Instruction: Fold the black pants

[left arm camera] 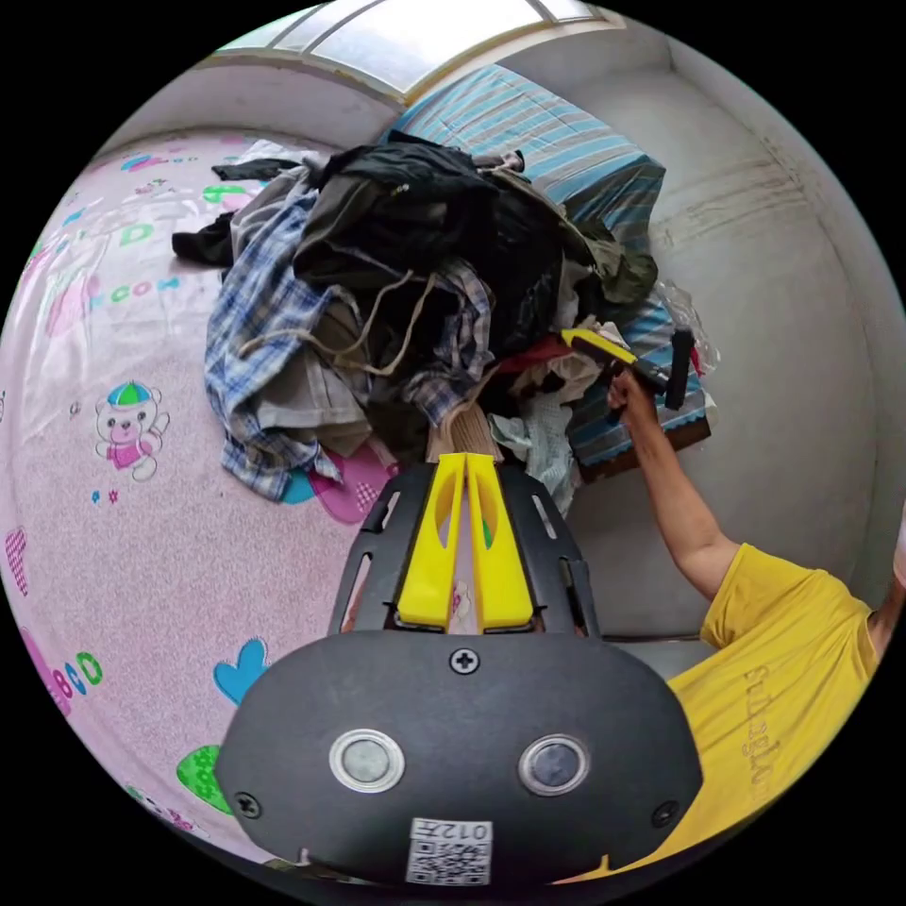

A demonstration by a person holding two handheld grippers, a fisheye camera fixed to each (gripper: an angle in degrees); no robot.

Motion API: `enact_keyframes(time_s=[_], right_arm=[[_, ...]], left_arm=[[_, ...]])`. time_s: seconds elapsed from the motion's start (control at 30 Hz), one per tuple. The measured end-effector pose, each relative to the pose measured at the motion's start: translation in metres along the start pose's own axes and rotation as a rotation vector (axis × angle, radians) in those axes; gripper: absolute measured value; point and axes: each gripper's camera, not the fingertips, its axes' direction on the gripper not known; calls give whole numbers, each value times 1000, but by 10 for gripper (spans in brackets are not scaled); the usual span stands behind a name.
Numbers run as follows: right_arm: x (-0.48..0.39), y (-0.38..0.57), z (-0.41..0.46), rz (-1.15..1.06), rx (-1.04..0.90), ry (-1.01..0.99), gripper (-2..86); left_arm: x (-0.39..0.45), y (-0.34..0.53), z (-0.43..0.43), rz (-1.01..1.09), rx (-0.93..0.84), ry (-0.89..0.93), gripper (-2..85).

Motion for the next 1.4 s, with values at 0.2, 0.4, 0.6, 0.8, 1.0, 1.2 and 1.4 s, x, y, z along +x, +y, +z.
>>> enact_keyframes(time_s=[0.2,0.4,0.6,0.8,1.0,1.2,1.4], right_arm=[[-14,-101,88,165,59,-293,118],[-10,-129,164,233,-122,-439,74],[-14,-72,168,197,-26,-868,30],[-48,20,160,75,33,-1104,29],[-104,106,121,-115,69,-1283,27],[-172,175,96,-142,22,-1369,25],[-240,213,86,-217,-51,-1410,24]], left_arm=[[-5,-22,-11,-1,66,-36,6],[-31,4,-34,-24,61,-64,6],[-75,41,-70,-114,94,-60,7],[-111,66,-118,-172,165,29,19],[-133,99,-156,-144,169,242,78],[-141,160,-162,-116,12,426,138],[-152,246,-177,-111,-68,593,135]])
